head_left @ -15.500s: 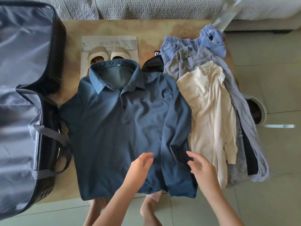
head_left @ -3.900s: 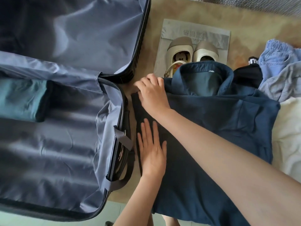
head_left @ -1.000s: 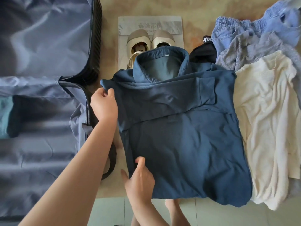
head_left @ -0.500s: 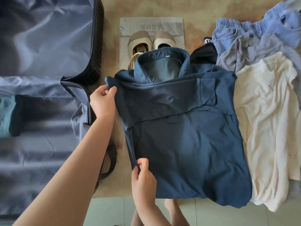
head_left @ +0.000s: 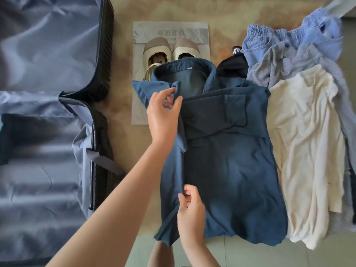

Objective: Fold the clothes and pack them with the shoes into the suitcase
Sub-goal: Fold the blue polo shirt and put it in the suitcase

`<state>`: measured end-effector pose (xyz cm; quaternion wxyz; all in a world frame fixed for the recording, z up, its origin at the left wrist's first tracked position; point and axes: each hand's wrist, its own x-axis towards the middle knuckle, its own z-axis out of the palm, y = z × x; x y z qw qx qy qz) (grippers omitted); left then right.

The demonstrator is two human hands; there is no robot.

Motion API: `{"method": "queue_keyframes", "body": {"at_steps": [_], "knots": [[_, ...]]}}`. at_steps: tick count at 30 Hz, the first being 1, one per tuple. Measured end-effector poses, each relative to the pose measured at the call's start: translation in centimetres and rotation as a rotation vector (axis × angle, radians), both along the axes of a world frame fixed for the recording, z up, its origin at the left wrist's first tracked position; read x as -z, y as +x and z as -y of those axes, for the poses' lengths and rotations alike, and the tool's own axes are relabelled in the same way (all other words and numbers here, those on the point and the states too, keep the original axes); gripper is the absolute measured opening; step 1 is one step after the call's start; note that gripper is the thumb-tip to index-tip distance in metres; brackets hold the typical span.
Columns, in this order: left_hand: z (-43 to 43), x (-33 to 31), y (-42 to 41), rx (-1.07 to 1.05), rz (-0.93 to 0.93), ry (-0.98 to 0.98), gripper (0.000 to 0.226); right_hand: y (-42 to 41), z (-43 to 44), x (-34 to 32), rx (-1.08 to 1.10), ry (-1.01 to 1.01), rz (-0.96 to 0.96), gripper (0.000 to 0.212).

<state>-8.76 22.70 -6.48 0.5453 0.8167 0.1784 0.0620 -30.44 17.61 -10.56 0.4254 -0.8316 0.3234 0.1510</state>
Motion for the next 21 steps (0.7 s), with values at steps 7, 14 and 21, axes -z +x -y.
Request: {"method": "queue_keyframes", "body": {"at_steps": [7,14,21], "knots": [[2.3,2.5,-0.1,0.323,-0.095,0.184,0.039,0.3,2.3,0.2,0.025,-0.032,-0.06,0.023],[-1.9,2.3,0.4,0.348,0.202,0.496,0.034,0.7,3.1,0.5,-0.032,-0.113,-0.149,0.03],[-4.4,2.3,4.2,0.41,0.086,0.712,0.03,1.4,3.5,0.9,-0.113,-0.172,-0.116,0.036]]}}
